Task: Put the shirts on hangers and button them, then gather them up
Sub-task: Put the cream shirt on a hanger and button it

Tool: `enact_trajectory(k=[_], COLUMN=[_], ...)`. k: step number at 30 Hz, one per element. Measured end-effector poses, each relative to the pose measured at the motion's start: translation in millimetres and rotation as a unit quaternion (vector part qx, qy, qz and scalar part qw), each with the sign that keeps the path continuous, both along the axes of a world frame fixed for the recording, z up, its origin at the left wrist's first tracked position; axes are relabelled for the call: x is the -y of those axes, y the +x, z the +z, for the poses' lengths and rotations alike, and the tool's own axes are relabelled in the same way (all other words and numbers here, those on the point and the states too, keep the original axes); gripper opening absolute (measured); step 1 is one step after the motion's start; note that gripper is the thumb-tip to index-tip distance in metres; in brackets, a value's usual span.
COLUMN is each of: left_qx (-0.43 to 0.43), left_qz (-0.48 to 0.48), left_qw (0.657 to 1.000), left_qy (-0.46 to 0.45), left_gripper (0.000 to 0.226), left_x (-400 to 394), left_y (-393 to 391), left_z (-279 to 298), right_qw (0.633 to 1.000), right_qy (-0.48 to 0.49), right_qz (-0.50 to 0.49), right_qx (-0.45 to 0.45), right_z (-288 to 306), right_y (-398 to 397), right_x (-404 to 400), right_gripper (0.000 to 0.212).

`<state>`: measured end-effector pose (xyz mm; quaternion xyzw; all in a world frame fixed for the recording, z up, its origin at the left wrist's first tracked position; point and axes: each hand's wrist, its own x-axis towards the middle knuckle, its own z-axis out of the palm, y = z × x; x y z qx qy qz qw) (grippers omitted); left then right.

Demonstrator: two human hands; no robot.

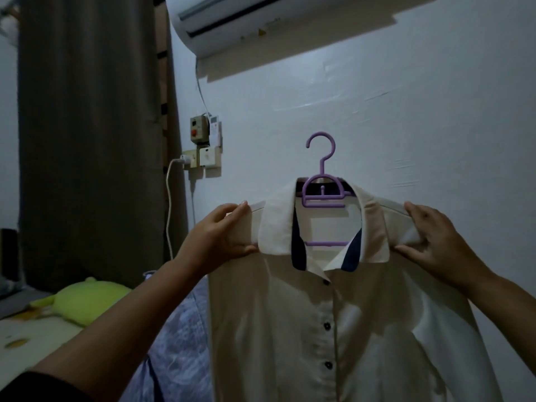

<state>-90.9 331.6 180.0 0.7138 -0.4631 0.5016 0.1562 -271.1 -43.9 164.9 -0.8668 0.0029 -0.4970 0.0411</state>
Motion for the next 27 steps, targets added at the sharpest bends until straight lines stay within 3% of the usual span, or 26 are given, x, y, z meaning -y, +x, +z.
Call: enact_trajectory(k=[8,16,20,27], left_qx=[-0.010,-0.089,-0.147,-0.237], left_qz=[0.068,0.170,0.243,0.334], left_qw=[0.997,0.978,0.953,0.893], left_qy=[-0.018,-0.078,-0.105,-0.185], left_gripper=[0.084,0.088,0.088,0.087], left_x=[-24.0,-50.5,-70.9,-119.5], left_y=[7.9,39.2,58.3,123.4], left_z=[-2.6,-29.6,-42.1,-71.6], right_qw=[0.999,0.978,0.966,0.946], right_qy=[0.034,0.140,0.167,0.160], right_qz=[-0.015,0.146,0.160,0.174], right_qx=[-0.039,-0.044,-0.113,-0.222], right_z=[2.9,-37.0,-66.5,-105.5], right_y=[55.3,135.6,185.0,270.3], right_x=[-21.0,-104.1,-153.3,-230.8], right_gripper=[0.085,0.078,0.091,0.080])
